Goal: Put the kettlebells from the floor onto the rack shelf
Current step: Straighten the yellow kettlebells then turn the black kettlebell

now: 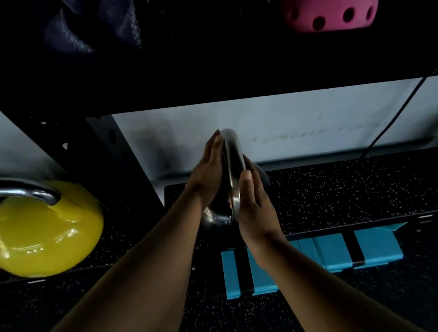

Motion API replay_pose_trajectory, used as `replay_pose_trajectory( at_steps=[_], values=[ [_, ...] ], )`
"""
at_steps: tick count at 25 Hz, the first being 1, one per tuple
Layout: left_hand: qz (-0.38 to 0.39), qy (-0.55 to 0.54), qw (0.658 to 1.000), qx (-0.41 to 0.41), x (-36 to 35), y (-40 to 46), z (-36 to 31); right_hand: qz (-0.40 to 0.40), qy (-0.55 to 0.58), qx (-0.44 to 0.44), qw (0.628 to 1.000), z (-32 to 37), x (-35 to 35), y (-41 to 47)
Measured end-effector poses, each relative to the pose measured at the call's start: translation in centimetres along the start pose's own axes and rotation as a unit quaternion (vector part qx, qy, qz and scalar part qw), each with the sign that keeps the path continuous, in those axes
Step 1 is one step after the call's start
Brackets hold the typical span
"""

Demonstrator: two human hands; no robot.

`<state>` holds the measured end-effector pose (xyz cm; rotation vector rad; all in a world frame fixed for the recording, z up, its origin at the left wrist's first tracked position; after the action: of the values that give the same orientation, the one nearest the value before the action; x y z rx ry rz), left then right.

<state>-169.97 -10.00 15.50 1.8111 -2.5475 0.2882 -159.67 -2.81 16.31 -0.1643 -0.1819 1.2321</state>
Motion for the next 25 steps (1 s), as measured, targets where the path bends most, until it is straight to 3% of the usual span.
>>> replay_pose_trajectory(
  at_steps=[9,13,18,22,25],
  values=[
    [0.017,0.053,0.998,0.021,0.3,-0.1,-0.1,0.007,-0.040,-0.017,0.999,-0.1,0.5,0.0],
    [0.018,0.113,0.993,0.032,0.5,-0.3,-0.5,0.019,-0.147,-0.028,0.989,1.0,1.1,0.4],
    [-0.017,0.370,0.920,-0.125,2.3,-2.5,-4.1,-0.021,-0.430,0.026,0.902,3.9,4.9,-0.4],
    [0.064,0.463,0.867,-0.174,3.3,-5.9,-5.4,-0.070,-0.563,0.076,0.820,5.7,6.2,-2.6],
    [0.118,0.521,0.817,-0.217,5.0,-9.1,-5.8,-0.070,-0.586,0.146,0.794,6.9,4.8,-4.5]
  ],
)
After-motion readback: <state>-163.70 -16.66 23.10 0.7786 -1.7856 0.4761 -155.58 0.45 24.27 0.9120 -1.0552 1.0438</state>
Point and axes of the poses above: each hand's wrist, its own y-axis towards the middle knuckle, its own x-axis out of the back of the hand, z = x × y, the point moved 4 cm from there along y, towards the middle knuckle, and after that the axes turned 6 degrees about -x, right-handed, at the moved point
